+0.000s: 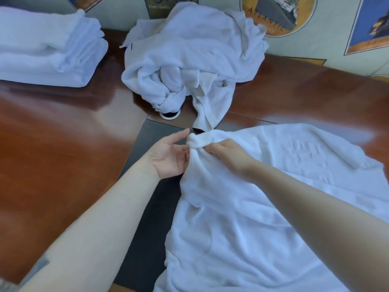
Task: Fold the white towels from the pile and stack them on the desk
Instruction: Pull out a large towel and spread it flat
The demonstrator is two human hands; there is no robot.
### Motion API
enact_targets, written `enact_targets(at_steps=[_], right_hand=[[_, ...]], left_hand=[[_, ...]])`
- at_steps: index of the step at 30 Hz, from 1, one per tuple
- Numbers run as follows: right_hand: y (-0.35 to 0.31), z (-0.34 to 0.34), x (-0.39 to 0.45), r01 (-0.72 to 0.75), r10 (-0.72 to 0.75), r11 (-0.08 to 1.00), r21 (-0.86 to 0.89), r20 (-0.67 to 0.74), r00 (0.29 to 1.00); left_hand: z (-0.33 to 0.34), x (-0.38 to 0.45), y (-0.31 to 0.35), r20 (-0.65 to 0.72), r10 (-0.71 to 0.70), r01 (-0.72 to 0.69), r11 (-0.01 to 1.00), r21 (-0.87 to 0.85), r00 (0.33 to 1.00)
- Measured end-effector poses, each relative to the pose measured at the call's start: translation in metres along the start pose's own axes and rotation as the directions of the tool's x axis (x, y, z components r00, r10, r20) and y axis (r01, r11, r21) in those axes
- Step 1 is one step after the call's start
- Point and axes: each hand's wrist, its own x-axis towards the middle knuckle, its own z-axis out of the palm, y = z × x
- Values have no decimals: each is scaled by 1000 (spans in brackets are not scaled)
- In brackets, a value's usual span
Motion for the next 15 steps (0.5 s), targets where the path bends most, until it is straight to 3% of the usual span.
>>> enact_targets(at_steps=[3,5,6,8,10,11,13,15], right_hand=[[5,-5,-11,-4,3,983,-185,-3,1000],[10,-2,-20,64,-88,894,-443,-33,996],[10,0,-25,99,-149,832,-546,-48,988],[12,7,-28,136,-256,700,-701,-69,964],[12,13,-24,141,-314,627,-766,-82,946],[11,17,-22,126,-303,649,-750,-103,947],[9,17,-18,93,-274,734,-672,-168,947],[5,9,-12,101,-291,779,-618,-215,932]], left_hand=[[1,4,-3,-22,-31,31,999,4,999],[8,4,-3,-138,-5,44,959,281,990],[12,4,-2,-226,80,42,872,488,971],[22,5,3,-309,385,69,526,848,869],[37,7,7,-139,646,84,115,990,751],[44,8,9,-47,712,95,-29,995,700],[55,11,14,78,787,100,-176,979,613],[64,13,21,134,820,59,-200,978,557]])
